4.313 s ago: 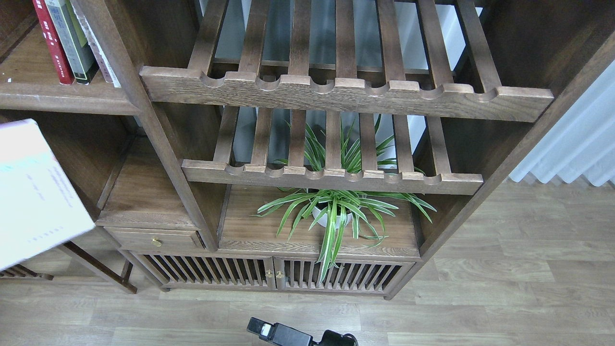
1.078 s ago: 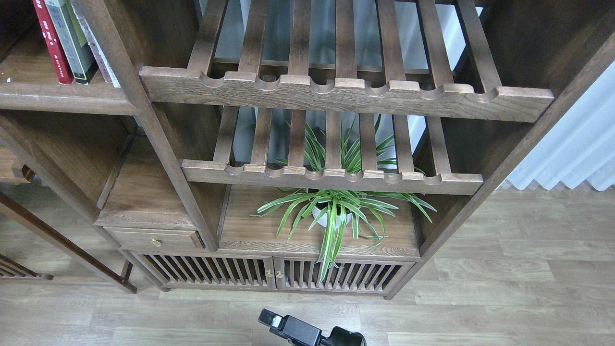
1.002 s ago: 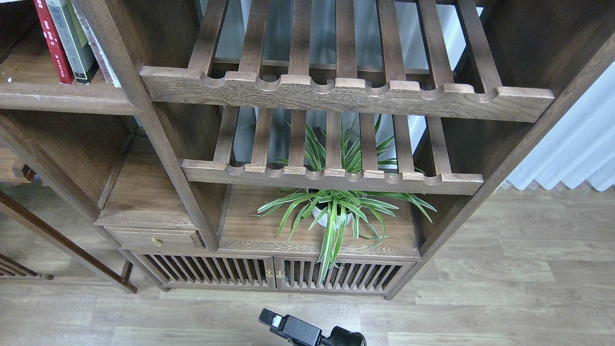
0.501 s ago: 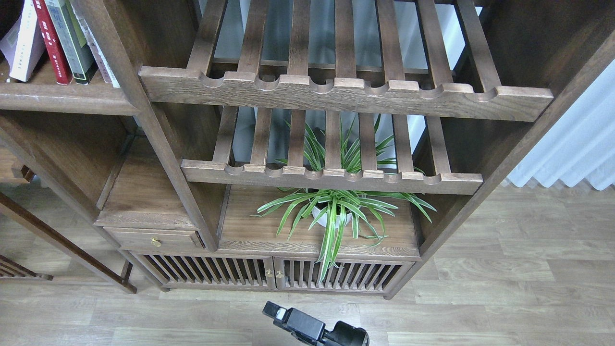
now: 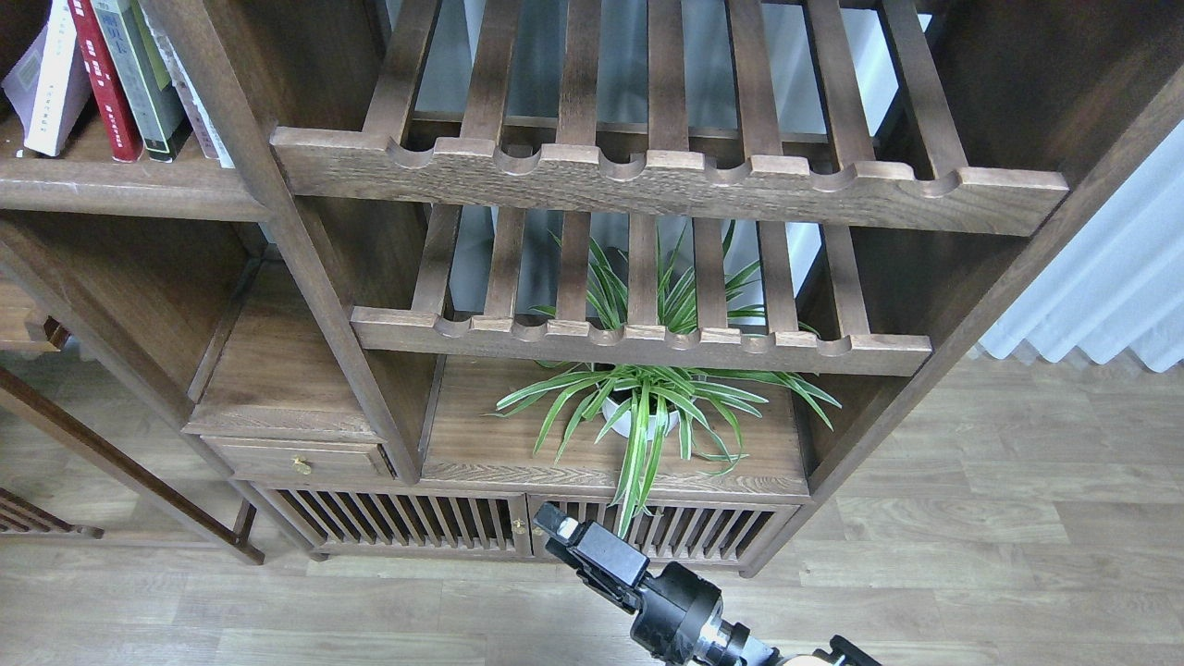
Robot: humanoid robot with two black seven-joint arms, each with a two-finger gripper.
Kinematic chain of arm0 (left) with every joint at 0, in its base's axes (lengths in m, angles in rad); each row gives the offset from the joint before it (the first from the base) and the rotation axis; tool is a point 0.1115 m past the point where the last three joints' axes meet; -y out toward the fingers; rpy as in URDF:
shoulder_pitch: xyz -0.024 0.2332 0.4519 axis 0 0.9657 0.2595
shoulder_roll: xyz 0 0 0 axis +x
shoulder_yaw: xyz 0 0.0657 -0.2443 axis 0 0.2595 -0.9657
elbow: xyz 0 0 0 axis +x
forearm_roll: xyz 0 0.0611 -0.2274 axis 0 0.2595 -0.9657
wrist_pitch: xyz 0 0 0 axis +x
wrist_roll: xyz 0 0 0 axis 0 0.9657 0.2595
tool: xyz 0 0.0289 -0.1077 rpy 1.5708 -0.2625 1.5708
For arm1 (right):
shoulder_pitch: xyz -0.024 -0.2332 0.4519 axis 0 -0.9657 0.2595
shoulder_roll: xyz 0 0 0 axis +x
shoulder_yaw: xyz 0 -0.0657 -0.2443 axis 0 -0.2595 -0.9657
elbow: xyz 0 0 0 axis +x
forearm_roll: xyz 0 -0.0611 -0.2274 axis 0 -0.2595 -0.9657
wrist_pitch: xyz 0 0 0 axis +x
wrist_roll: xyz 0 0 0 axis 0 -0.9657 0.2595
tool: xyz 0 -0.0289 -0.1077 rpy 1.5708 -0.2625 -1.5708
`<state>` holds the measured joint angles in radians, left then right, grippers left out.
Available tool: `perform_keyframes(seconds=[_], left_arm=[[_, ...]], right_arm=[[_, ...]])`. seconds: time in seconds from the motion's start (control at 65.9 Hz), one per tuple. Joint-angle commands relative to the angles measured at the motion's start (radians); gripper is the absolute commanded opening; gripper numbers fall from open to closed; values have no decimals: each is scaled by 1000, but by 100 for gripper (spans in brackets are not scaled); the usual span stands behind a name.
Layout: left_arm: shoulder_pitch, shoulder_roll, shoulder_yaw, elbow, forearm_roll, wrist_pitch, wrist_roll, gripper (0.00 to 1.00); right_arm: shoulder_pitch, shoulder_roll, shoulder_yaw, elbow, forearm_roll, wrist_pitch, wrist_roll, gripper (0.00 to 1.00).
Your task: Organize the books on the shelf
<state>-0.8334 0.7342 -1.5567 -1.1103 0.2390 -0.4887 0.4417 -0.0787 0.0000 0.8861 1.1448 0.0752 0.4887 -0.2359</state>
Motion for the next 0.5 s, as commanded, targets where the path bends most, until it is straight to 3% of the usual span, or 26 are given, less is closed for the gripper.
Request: perform_keyframes(seconds=[0.0,0.197,0.486], left_arm=[[86,11,-34,-59,-41,0,2,46],[258,16,-85,-151,-92,0,2,46],[411,7,-115,-233,-132,0,0,46]], right_arm=[[5,0,1,13,0,0,0,100],[10,0,14,23,0,0,0,100],[13,0,37,43,0,0,-2,100]])
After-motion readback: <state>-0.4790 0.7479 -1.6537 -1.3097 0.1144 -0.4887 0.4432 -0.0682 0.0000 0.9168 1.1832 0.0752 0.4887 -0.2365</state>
